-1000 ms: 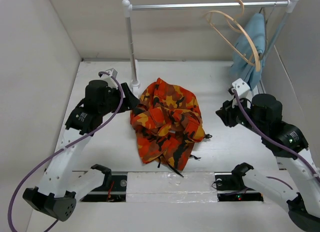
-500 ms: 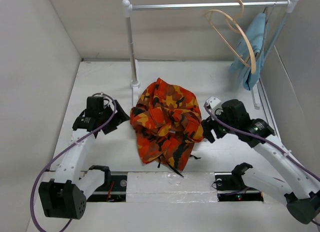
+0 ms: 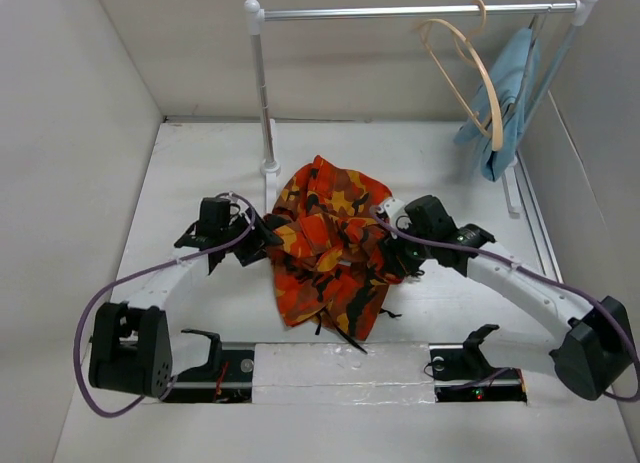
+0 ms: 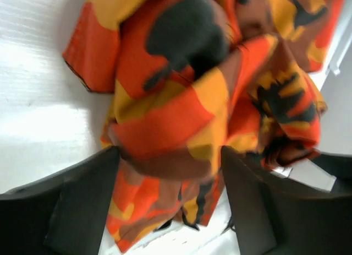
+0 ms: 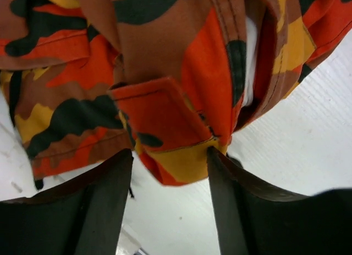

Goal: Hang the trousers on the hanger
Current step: Flatten out the trousers at the center of the board.

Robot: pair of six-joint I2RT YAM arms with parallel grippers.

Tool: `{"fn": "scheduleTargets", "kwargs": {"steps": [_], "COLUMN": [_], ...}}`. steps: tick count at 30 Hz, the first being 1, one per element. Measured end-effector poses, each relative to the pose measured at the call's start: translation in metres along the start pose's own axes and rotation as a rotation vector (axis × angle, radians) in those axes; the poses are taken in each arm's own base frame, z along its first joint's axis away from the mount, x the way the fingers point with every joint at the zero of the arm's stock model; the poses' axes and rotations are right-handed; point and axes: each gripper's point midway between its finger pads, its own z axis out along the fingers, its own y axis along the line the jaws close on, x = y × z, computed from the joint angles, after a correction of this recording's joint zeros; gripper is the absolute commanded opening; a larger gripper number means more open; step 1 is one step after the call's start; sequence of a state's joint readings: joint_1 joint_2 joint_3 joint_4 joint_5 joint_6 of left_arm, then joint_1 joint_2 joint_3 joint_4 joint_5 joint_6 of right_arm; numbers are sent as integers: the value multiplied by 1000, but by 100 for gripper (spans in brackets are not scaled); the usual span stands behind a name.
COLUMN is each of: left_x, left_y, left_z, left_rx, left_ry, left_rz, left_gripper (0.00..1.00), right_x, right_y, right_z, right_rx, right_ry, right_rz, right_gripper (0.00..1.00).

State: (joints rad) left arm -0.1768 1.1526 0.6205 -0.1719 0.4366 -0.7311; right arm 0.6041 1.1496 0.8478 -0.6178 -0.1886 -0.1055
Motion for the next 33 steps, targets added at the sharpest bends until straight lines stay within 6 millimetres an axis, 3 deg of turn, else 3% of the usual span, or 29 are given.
{"fn": "scheduleTargets", "kwargs": {"steps": [2,3,4,7,10,13,15,16,17,19,21,23,24,25,30,33], "left_x": [0,0,-1,-5,-35,-100,-145,-162,-179,-201,-211,-209,-205,-199,-167,-150], "left_y": [8,11,14,15,-12,-82,-139,-162,-188,-216,-227,-215,-204,-189,-103,-61], "left_z": [11,15,19,23,12,-25,-65,-86,-111,-153,-187,-205,-208,-207,-169,-149], "left_rx": [-23,-35,-42,-60,-63,-3,72,102,145,174,180,144,119,86,-121,-242], "left_ry": [12,16,18,23,-27,-185,-325,-382,-460,-582,-691,-746,-763,-765,-697,-646], "left_rz": [-18,-25,-30,-29,4,93,164,193,228,268,291,285,277,264,172,131], "left_gripper": [31,4,0,0,0,0,0,0,0,0,0,0,0,0,0,0], "right_x": [0,-1,-3,-14,-51,-137,-198,-215,-241,-259,-256,-234,-221,-198,-97,-62], "right_y": [-4,-6,-9,-18,-27,-35,-35,-35,-32,-22,-7,10,19,28,43,39], "right_z": [9,13,17,20,4,-47,-102,-123,-159,-206,-224,-210,-195,-167,-12,50], "right_rx": [14,18,29,67,112,186,239,256,282,296,267,199,154,93,-79,-92], "right_ry": [3,2,0,2,-51,-242,-415,-470,-569,-665,-691,-659,-635,-572,-189,-27], "right_rz": [0,-2,2,1,-28,-85,-125,-139,-158,-196,-229,-247,-248,-244,-132,-51], "right_gripper": [31,18,0,0,0,0,0,0,0,0,0,34,45,64,76,79]}}
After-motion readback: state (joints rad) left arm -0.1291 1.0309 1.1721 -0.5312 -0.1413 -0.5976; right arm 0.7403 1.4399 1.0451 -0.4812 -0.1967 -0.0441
